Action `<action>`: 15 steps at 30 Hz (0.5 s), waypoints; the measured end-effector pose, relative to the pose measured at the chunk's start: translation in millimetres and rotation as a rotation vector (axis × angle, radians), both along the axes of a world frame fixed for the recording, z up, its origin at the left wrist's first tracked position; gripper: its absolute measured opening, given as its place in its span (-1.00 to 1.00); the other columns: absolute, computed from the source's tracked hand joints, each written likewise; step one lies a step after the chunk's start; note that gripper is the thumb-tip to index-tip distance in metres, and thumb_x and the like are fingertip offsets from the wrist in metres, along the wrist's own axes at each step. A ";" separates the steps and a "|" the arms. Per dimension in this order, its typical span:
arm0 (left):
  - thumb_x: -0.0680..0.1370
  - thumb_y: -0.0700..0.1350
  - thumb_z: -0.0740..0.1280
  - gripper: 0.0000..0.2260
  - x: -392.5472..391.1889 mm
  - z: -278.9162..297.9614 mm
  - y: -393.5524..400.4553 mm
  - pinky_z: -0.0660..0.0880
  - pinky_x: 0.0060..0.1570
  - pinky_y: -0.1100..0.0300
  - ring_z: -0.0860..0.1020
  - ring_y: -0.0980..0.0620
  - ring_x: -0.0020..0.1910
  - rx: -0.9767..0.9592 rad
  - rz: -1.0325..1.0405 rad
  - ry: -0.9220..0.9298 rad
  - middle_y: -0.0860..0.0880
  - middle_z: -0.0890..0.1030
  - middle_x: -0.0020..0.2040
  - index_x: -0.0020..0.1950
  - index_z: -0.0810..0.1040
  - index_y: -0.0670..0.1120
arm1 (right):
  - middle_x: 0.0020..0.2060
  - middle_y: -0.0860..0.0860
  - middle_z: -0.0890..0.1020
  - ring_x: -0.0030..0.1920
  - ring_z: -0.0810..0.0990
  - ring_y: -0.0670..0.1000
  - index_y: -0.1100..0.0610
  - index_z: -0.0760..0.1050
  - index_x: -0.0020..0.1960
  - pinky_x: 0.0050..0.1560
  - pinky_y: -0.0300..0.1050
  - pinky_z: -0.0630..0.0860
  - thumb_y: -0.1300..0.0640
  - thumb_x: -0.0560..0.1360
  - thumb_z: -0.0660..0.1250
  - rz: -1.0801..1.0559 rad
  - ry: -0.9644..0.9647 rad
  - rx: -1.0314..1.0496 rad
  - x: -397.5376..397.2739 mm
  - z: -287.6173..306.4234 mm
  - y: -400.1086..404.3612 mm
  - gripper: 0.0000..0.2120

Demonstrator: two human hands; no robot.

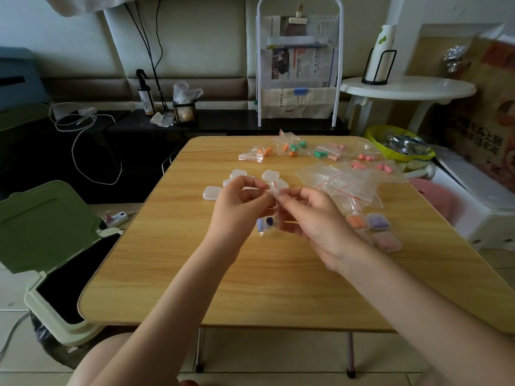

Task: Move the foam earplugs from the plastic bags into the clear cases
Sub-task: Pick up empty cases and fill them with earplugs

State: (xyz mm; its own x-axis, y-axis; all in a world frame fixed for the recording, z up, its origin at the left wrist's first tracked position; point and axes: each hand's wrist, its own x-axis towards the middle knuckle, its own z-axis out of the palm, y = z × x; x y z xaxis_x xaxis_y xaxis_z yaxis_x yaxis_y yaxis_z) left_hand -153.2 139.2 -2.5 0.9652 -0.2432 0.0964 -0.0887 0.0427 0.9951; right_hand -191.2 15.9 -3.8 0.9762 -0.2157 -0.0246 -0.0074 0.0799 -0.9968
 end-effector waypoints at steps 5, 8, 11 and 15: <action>0.51 -0.24 0.39 -0.86 -1.7 0.9 -1.8 0.59 -0.20 0.26 0.66 0.03 -0.25 0.015 0.018 -0.016 -0.15 0.67 -0.16 0.03 0.50 -0.22 | -0.30 0.07 0.57 -0.32 0.59 -0.04 0.23 0.42 -0.07 -0.21 -0.15 0.53 0.11 0.60 0.24 -0.003 -0.044 -0.109 -0.1 -4.2 0.3 -0.82; 0.51 -0.25 0.39 -0.86 -2.5 1.7 -2.3 0.56 -0.24 0.29 0.64 0.10 -0.30 -0.005 -0.004 -0.003 -0.07 0.65 -0.23 0.03 0.50 -0.21 | -0.27 0.08 0.55 -0.32 0.57 -0.04 0.21 0.40 -0.05 -0.28 -0.20 0.51 0.10 0.63 0.17 -0.009 -0.035 -0.138 -0.1 -4.0 0.0 -0.82; 0.51 -0.26 0.38 -0.85 -1.7 0.4 -2.3 0.57 -0.20 0.27 0.62 0.10 -0.29 -0.045 -0.004 0.028 -0.07 0.64 -0.21 0.05 0.50 -0.22 | -0.34 0.02 0.53 -0.36 0.52 -0.05 0.14 0.38 -0.11 -0.37 -0.22 0.46 0.09 0.65 0.12 -0.034 -0.049 -0.293 2.1 -4.7 0.9 -0.80; 0.53 -0.25 0.36 -0.86 -5.1 -1.8 -6.9 0.57 -0.21 0.25 0.61 0.09 -0.29 -0.037 0.025 0.033 -0.12 0.64 -0.16 0.06 0.48 -0.19 | -0.46 -0.09 0.40 -0.49 0.40 -0.23 0.07 0.25 -0.27 -0.43 -0.38 0.30 0.16 0.66 0.05 -0.036 -0.220 -0.618 -1.4 -3.7 4.7 -0.68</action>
